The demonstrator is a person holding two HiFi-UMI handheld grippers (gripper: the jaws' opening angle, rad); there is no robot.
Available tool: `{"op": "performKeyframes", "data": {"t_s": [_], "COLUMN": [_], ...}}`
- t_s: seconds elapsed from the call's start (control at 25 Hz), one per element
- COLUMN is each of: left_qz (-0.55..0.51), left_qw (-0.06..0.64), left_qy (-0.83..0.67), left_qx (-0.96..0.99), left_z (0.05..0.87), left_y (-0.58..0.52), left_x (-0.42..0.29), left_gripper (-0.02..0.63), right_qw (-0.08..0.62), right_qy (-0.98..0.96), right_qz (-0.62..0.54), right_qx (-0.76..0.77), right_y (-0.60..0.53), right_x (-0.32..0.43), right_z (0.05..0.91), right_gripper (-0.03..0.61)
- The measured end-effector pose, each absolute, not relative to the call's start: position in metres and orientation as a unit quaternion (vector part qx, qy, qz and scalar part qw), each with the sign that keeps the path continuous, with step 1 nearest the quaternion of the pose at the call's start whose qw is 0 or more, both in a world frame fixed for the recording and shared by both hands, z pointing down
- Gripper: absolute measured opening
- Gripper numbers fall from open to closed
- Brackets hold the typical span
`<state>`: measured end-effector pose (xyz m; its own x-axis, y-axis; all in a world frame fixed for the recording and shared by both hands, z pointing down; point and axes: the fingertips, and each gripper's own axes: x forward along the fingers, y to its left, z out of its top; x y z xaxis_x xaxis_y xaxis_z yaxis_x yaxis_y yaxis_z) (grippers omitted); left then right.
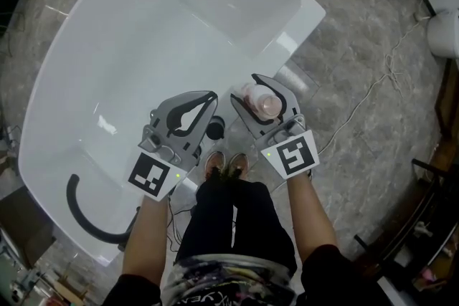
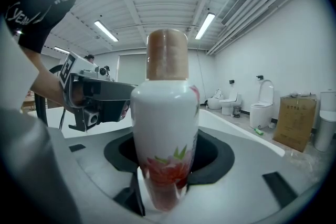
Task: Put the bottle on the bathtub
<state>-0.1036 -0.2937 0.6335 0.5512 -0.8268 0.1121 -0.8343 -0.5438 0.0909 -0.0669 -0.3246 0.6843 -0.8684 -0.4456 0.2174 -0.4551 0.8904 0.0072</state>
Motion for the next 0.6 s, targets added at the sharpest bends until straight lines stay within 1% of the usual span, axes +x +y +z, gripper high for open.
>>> {"op": "performKeyframes", "data": {"t_s": [0.6], "left_qz": [0.014], "left_qw": [0.068], "left_qy": [-0.475], "left_qx": [0.877], "left_z": [0.641], "left_y": [-0.292], "left_x": [-0.105], "left_gripper": [0.021], "right_qw": [0.129], "right_qy": [-0.963], "right_qz": [0.009], "right_qx": [0.237], "right_y": [-0.320], "right_x": [-0.075], "right_z": [0.713], "right_gripper": [0.221]}}
